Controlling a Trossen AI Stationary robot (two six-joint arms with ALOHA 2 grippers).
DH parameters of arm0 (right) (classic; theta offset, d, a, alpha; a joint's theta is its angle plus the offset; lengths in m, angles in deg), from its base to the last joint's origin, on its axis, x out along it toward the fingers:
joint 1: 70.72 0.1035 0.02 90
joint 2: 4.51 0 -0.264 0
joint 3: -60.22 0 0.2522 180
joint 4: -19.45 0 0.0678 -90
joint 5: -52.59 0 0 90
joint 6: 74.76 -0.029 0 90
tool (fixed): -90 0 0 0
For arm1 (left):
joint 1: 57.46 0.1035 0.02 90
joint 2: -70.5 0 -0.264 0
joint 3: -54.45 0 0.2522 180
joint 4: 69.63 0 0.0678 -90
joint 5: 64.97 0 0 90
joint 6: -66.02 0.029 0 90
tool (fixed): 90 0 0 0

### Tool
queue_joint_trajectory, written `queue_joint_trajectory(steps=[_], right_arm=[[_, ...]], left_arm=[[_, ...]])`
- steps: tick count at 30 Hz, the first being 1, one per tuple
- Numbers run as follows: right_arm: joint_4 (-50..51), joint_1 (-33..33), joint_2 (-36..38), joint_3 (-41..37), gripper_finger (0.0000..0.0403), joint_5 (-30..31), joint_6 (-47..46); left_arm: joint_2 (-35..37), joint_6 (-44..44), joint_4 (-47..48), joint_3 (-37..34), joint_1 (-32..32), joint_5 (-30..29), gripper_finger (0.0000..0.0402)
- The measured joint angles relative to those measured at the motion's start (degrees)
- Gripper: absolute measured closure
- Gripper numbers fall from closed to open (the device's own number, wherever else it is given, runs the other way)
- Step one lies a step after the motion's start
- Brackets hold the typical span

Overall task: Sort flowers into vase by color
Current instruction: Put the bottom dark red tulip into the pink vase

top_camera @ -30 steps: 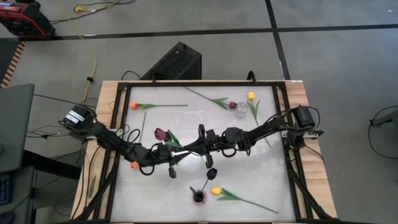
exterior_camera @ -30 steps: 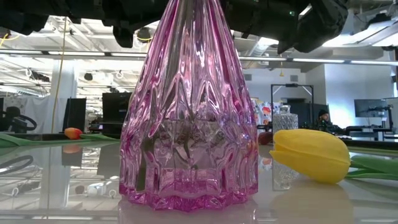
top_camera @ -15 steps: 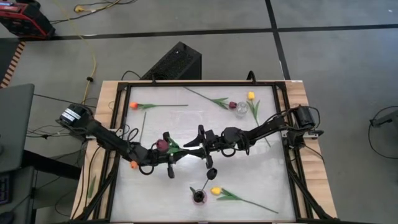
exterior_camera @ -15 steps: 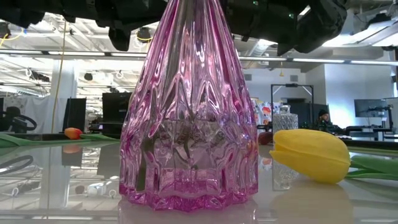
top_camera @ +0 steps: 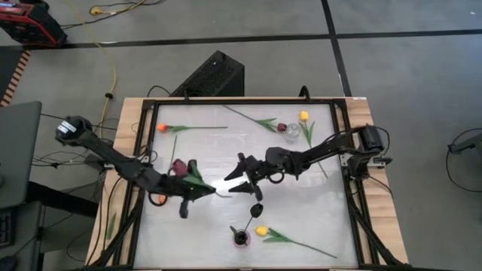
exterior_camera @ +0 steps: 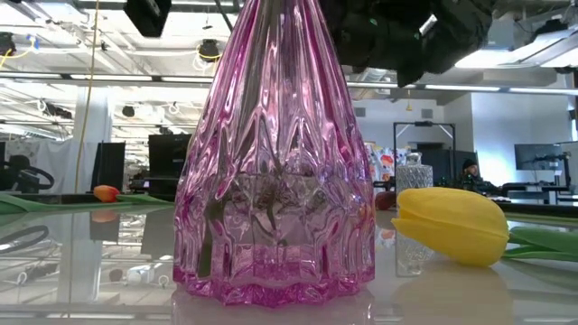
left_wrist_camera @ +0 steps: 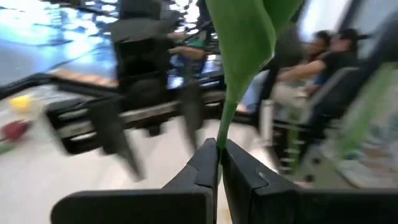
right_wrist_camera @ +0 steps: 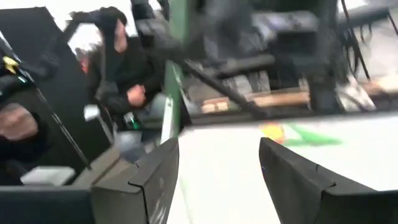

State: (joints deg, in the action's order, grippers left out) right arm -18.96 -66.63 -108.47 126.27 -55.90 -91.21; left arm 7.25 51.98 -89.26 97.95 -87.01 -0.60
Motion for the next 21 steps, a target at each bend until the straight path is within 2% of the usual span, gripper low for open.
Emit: queue_joint_trajectory(steps=[4, 6, 13, 16, 21], right_arm=[[13.97, -0.95, 5.21, 0.00, 0.0154, -0.21, 2.36], [22.55, -0.67, 8.45, 0.00, 0.0154, 1.60, 3.77], [51.40, 4.20, 18.86, 0.00, 0.0155, 16.29, 5.08], [57.84, 7.34, 21.58, 0.00, 0.0155, 21.43, 3.09], [62.11, 12.49, 23.57, 0.00, 0.0155, 24.87, -0.15]], left_arm=[[-0.85, 1.06, -2.96, 0.00, -1.94, 1.42, 0.0401], [-2.56, 1.12, -5.22, 0.12, -2.28, 1.41, 0.0401], [-9.95, 2.66, -6.19, 6.95, -1.31, 6.50, 0.0401], [-12.94, 3.25, -1.83, 12.00, -1.15, 11.05, 0.0401], [-13.67, 1.19, 16.88, 21.78, -2.73, 13.04, 0.0401]])
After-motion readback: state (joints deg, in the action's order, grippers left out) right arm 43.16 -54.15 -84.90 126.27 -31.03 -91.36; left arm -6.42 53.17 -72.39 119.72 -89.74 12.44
